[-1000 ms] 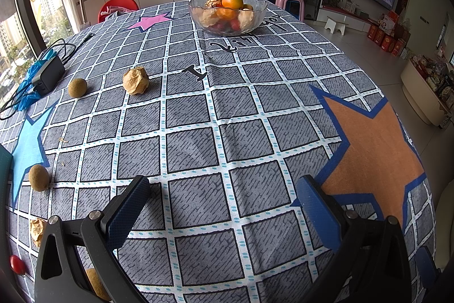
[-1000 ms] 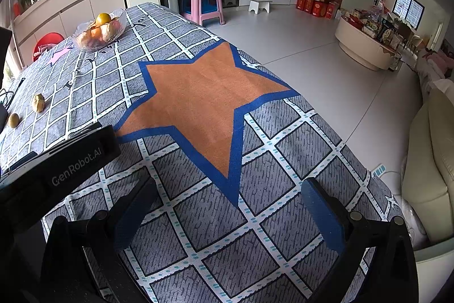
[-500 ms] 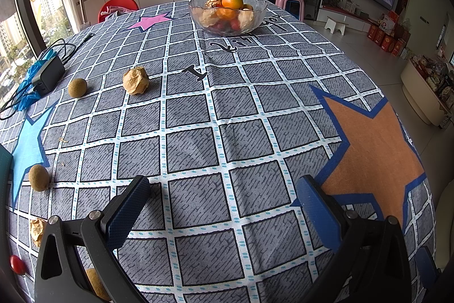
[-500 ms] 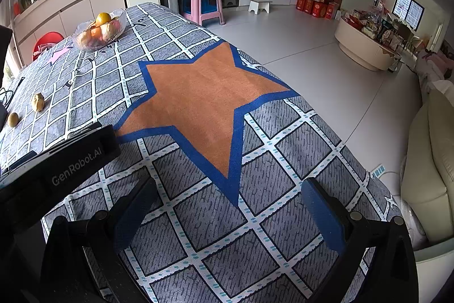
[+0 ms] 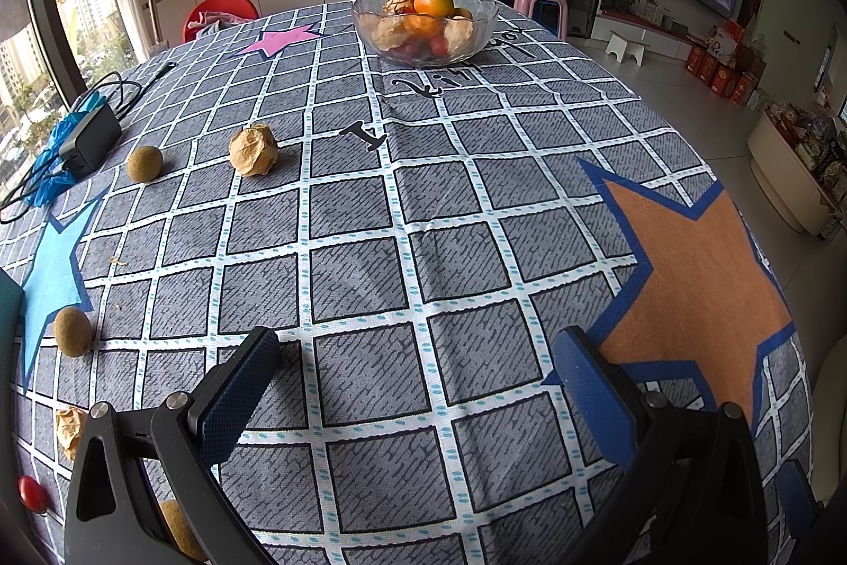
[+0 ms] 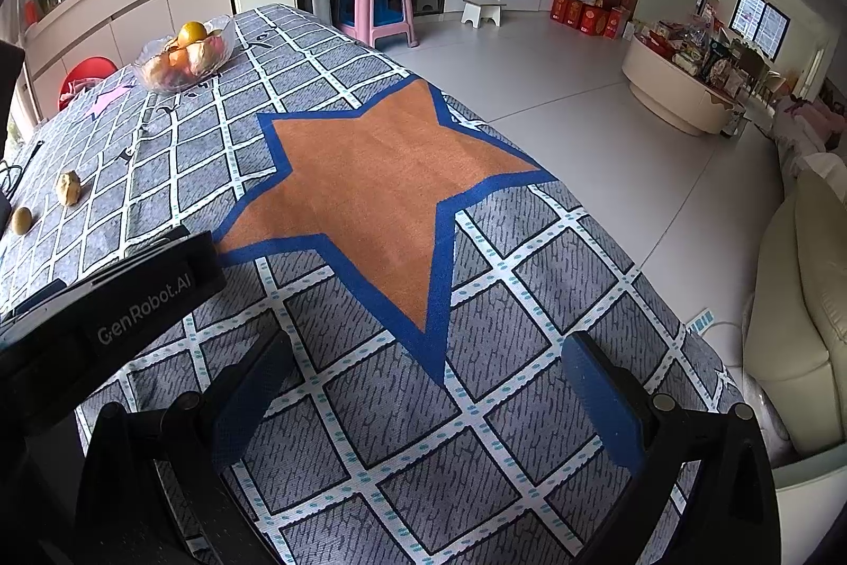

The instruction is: Organize fruits

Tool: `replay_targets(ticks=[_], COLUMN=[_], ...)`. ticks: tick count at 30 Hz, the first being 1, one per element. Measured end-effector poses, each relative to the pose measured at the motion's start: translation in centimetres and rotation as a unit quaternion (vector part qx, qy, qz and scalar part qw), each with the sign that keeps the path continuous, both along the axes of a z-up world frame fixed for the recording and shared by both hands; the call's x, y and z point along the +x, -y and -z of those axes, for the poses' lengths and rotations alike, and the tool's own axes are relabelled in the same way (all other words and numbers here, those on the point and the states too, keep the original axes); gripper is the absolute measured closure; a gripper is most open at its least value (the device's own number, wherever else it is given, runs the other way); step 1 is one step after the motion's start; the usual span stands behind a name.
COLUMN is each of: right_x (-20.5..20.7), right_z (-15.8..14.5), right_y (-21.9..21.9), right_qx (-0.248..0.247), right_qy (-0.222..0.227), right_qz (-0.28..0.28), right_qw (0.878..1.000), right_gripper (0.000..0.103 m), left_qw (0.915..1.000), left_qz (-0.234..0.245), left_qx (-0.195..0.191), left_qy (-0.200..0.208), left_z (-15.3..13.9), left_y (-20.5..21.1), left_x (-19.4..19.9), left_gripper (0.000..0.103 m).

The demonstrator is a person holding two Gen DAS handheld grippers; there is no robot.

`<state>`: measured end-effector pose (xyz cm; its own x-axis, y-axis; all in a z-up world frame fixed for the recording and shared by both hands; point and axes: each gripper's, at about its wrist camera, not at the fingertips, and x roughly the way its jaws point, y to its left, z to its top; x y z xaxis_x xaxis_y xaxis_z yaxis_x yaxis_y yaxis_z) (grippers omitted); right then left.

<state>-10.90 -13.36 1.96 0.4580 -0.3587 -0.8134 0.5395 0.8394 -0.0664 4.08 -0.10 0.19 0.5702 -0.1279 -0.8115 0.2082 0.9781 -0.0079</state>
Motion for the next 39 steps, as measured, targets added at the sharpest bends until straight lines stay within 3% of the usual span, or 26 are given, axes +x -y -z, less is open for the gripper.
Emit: replay_targets(ticks=[39], right_x=[-0.2], right_z=[-0.03], right_y=[0.21], right_qx=[0.011], right_qy=[0.003], right_qz=[0.006], right_qw=[1.0], right_gripper=[0.001], left_qw=[1.0], left_qz=[0.0], left_qx=[0.0], left_qy=[0.0], left_z=[0.0], left_y=[0.0], left_x=[0.0], left_gripper=[0.0])
